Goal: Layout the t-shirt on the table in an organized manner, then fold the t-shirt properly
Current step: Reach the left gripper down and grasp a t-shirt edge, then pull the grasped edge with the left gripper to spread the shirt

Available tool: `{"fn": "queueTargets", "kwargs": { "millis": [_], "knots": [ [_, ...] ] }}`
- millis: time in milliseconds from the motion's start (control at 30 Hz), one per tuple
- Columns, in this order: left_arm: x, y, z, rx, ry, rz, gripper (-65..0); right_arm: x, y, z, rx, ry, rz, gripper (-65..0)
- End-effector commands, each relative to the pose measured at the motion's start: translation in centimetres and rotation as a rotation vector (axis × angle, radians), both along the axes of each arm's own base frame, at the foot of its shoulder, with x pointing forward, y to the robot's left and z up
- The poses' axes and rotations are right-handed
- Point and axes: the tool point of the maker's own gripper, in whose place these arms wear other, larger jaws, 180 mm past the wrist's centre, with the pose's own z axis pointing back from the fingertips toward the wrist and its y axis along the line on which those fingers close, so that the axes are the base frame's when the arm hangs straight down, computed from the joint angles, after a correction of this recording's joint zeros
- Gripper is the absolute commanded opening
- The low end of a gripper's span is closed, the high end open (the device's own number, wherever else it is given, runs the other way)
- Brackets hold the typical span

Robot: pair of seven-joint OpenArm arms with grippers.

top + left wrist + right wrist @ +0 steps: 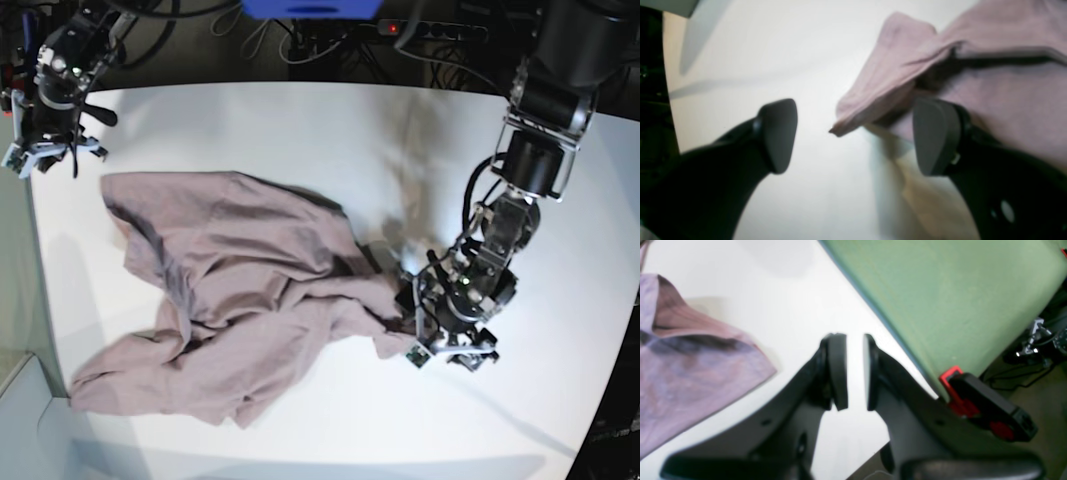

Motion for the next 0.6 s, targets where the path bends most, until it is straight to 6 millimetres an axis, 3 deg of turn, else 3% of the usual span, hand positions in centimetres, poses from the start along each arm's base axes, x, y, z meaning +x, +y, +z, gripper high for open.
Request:
{"fn": "queueTargets", "kwargs": {
  "millis": [0,167,233,333,467,500,567],
  "knots": [
    [2.0,0.1,3.0,-0.008,-0.079,0.001,-12.8,0.4,-0.4,1.3,-0.036,-0.037,0.007,-55.0],
    [2.1,0.6,2.4,0.000,-0.057,0.013,-12.9,0.4,-0.4,1.3,-0.037,-0.036,0.007,-55.0],
    [2.3,1.4,1.7,0.002,-0.033,0.032,-16.2,0.5,-0.4,1.4,-0.037,-0.038,0.007,-55.0],
    [2.8,0.9,0.8,0.013,-0.002,0.024,-30.6,0.5,-0.4,1.4,-0.037,-0.039,0.006,-55.0],
    [3.9,0.2,1.6,-0.022,-0.050,0.000,-61.4,0.5,-0.4,1.4,-0.038,-0.039,0.007,-55.0],
    [4.3,-0.1,2.2,-0.030,-0.066,-0.005,-65.0,0.5,-0.4,1.4,-0.038,-0.039,0.007,-55.0],
    [4.9,-0.2,3.2,-0.034,-0.089,-0.009,-63.7,0.5,-0.4,1.4,-0.038,-0.038,0.007,-55.0]
  ]
}}
